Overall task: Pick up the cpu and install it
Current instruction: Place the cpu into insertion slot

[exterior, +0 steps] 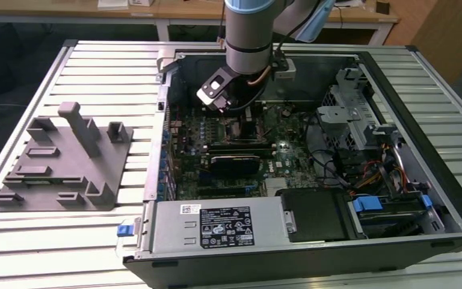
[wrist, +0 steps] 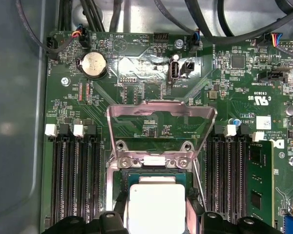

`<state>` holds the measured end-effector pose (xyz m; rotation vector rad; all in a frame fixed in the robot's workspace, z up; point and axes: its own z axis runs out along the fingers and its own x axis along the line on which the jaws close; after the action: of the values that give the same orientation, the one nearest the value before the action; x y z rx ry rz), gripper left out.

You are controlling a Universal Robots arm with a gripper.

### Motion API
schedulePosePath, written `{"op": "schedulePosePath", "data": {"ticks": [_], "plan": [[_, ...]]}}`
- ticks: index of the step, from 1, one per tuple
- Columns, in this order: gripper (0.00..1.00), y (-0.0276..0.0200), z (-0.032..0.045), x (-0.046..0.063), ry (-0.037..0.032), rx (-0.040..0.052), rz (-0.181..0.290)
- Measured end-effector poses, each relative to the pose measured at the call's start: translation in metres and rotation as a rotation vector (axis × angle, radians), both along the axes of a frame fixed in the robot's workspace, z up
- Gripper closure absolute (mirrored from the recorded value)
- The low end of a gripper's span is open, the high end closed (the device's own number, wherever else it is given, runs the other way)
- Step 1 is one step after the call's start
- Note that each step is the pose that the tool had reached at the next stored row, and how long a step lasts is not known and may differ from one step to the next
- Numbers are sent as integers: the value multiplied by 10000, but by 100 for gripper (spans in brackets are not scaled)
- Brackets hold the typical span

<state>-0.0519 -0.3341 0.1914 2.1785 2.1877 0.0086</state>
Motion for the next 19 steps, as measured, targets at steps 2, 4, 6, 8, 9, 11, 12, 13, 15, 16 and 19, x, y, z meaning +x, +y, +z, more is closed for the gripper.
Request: {"op": "schedulePosePath", "data": {"ticks": [2, 4, 6, 8, 9, 11, 12, 13, 15, 16, 19], "plan": [[45, 0, -4, 0, -1, 1, 0], [45, 0, -6, 0, -3, 3, 0], [45, 0, -6, 0, -3, 3, 0], [45, 0, -6, 0, -3, 4, 0], [45, 0, -6, 0, -3, 4, 0], [45, 0, -6, 0, -4, 4, 0], [45, 1, -7, 1, -4, 5, 0], [45, 1, -8, 1, -8, 9, 0], [45, 3, -10, 2, -11, 16, 0], [38, 2, -10, 2, -9, 12, 0], [38, 0, -7, 1, -3, 31, 1]]}}
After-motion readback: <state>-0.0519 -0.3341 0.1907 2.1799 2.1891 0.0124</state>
